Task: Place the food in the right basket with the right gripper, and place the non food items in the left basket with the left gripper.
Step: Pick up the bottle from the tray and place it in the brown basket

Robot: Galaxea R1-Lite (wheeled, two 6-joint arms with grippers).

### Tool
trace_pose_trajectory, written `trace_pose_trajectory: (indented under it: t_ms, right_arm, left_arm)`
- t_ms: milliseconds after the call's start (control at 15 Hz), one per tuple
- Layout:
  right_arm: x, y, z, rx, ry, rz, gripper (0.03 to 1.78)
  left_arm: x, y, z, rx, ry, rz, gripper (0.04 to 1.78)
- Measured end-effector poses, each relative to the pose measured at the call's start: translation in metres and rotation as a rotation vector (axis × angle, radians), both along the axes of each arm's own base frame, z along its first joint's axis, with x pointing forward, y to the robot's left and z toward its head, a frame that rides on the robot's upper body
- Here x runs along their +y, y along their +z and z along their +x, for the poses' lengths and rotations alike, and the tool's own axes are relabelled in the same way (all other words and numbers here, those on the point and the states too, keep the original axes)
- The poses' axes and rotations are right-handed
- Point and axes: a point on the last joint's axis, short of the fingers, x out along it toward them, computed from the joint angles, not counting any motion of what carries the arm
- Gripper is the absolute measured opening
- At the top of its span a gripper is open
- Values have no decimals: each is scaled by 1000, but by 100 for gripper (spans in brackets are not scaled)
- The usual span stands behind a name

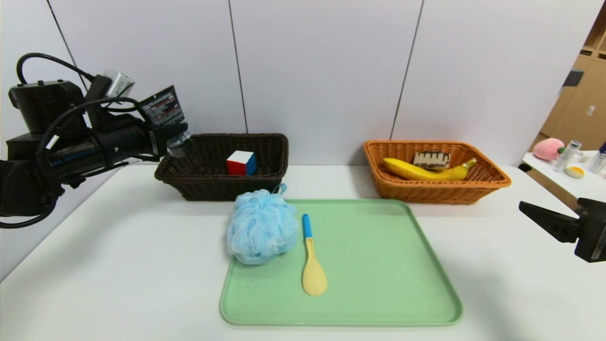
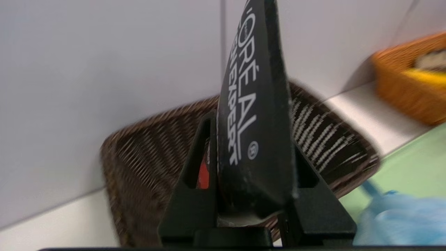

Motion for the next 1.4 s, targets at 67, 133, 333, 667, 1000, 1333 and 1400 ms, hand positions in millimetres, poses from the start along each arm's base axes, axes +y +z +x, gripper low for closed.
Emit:
trace_pose_trajectory:
  t_ms: [67,133,333,667,1000,1333,1400]
  right_arm:
    - [0,-1,-1,1,0,0,170]
    - [0,-1,-1,2,0,1,170]
    - [0,-3,-3,5,-2,1,170]
    - [0,-6,-6,-2,-5,20,170]
    - [0,-6,-5,2,-5,21,170]
    - [0,-6,-5,-5,-7,33,170]
    - [0,-6,-5,-5,-7,33,170]
  left_arm:
    - [-1,-8,2,44,65,56,46]
    - [-6,-13,4,77,122,92,46]
    - [-26,-19,16,105,285,131,46]
    - [-41,-25,26,121,296,120,46]
    - [-42,-30,32,137,298,117,45]
    - [-44,-27,33,100,292,107,104]
    - [-44,-27,33,100,293,105,113]
